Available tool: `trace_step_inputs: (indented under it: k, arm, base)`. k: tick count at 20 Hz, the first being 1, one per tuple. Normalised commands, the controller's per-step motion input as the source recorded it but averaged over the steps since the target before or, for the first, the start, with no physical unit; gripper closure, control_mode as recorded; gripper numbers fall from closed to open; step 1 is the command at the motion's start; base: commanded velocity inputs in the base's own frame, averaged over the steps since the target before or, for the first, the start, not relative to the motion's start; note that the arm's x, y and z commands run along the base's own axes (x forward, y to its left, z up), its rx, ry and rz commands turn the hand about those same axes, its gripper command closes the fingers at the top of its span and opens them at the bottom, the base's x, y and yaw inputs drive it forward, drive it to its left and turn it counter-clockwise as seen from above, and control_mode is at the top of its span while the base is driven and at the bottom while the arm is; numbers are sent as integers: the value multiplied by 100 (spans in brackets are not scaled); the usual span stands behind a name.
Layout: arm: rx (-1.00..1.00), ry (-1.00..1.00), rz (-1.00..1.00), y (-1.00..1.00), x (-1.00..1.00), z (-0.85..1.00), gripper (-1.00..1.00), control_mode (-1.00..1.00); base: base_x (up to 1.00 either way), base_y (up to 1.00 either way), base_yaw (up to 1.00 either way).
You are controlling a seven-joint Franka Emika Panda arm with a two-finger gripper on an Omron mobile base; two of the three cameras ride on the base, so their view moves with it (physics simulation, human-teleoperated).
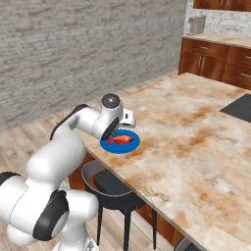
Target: Take the lemon wedge from the fridge and place it on the plate with fish on the dining counter.
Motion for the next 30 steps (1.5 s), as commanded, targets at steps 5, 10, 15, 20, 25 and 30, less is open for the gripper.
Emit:
trace_step_inputs:
  k: [5, 10, 15, 20, 25, 30]
  arm:
    - [0, 8, 0, 40, 73, -39, 100, -100]
    - [1, 2, 0, 4, 11, -71, 100, -100]
    - [2, 0, 3, 0, 0, -46, 100, -100]
    - [4, 0, 5, 0, 2, -41, 100, -100]
    - [1, 0, 6, 2, 30, -27, 100, -100]
    - [0, 0, 7, 0, 30, -27, 100, -100]
  base:
    - [0, 0, 0]
    - [0, 0, 0]
    - [0, 0, 0]
    - [0, 0, 0]
    - [0, 0, 0]
    - [0, 0, 0]
